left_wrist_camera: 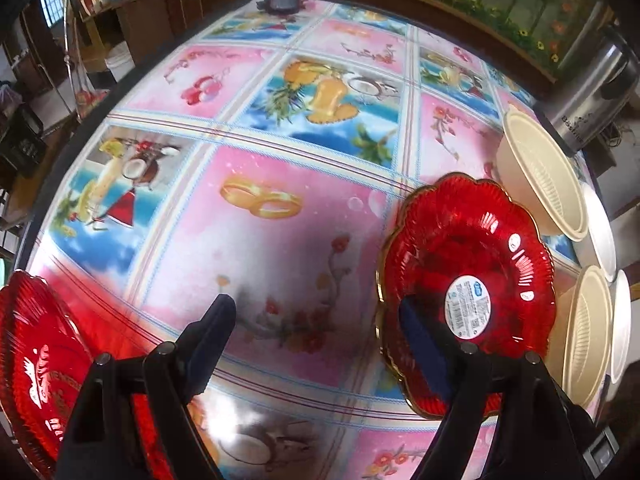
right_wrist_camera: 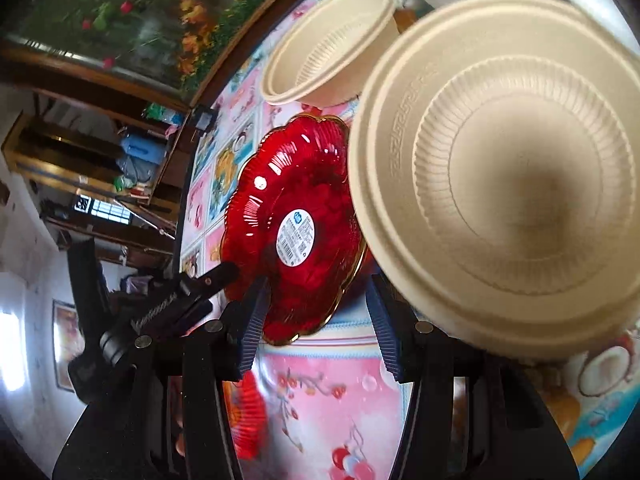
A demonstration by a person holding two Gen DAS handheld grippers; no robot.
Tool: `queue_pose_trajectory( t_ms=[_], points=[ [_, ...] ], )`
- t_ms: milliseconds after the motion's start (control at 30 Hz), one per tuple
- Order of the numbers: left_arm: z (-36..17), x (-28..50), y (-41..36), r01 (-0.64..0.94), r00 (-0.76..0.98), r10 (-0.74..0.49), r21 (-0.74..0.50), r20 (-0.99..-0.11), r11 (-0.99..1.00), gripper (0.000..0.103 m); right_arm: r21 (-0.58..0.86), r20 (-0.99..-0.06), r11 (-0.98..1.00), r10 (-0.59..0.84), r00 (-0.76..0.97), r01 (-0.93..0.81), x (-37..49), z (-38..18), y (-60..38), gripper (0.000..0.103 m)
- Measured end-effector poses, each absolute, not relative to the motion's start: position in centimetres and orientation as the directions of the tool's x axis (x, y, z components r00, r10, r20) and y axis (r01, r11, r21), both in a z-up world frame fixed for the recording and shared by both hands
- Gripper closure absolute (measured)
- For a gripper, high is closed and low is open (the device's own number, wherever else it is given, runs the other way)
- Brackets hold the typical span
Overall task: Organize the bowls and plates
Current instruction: 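Grasp the small red plate rim with the left gripper and lift it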
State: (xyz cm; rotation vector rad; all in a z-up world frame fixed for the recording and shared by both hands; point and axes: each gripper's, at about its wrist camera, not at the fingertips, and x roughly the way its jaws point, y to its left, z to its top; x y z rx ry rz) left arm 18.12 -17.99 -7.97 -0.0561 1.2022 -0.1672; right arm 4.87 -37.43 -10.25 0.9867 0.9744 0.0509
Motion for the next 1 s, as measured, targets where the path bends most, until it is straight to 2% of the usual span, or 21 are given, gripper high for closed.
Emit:
queue_pose_trajectory(
  t_ms=[400, 533, 667, 733, 767, 900, 967, 1000],
  points=[
    [-8.5, 17.9, -18.4, 0.072, 0.269, -0.324, -0.317, -0.907, 0.946, 0.019, 0.769, -0.609, 0.531, 0.438, 0.662, 0.356, 5.7, -10.9, -38.0, 0.052],
    [-8.4, 17.5, -18.9, 0.073, 0.277, -0.339, -0.332, -0.899, 0.940, 0.021, 0.779, -0.593, 0.521, 0.429, 0.681, 0.349, 5.5, -11.0, -38.3, 0.053],
    [-8.4, 16.9, -18.8, 0.065, 0.299, -0.383, -0.382, -0.874, 0.922, 0.023, 0.786, -0.588, 0.504, 0.428, 0.686, 0.359, 5.4, -11.3, -38.7, 0.062],
    [-8.4, 16.6, -18.7, 0.060, 0.320, -0.379, -0.380, -0.869, 0.923, 0.029, 0.791, -0.583, 0.496, 0.431, 0.689, 0.360, 5.4, -11.4, -38.9, 0.063],
    [-8.4, 16.5, -18.7, 0.060, 0.329, -0.371, -0.372, -0.869, 0.926, 0.031, 0.789, -0.585, 0.496, 0.428, 0.689, 0.362, 5.3, -11.5, -38.9, 0.067],
    [-8.4, 16.3, -19.0, 0.066, 0.360, -0.331, -0.330, -0.872, 0.942, 0.054, 0.790, -0.586, 0.489, 0.425, 0.691, 0.370, 5.3, -11.8, -39.2, 0.080],
    [-8.4, 16.2, -19.1, 0.068, 0.375, -0.312, -0.310, -0.873, 0.948, 0.059, 0.786, -0.594, 0.487, 0.423, 0.684, 0.382, 5.2, -12.1, -39.3, 0.092],
    [-8.4, 16.1, -19.1, 0.069, 0.384, -0.300, -0.297, -0.873, 0.952, 0.061, 0.786, -0.595, 0.485, 0.424, 0.683, 0.384, 5.3, -12.3, -39.4, 0.092]
  ],
)
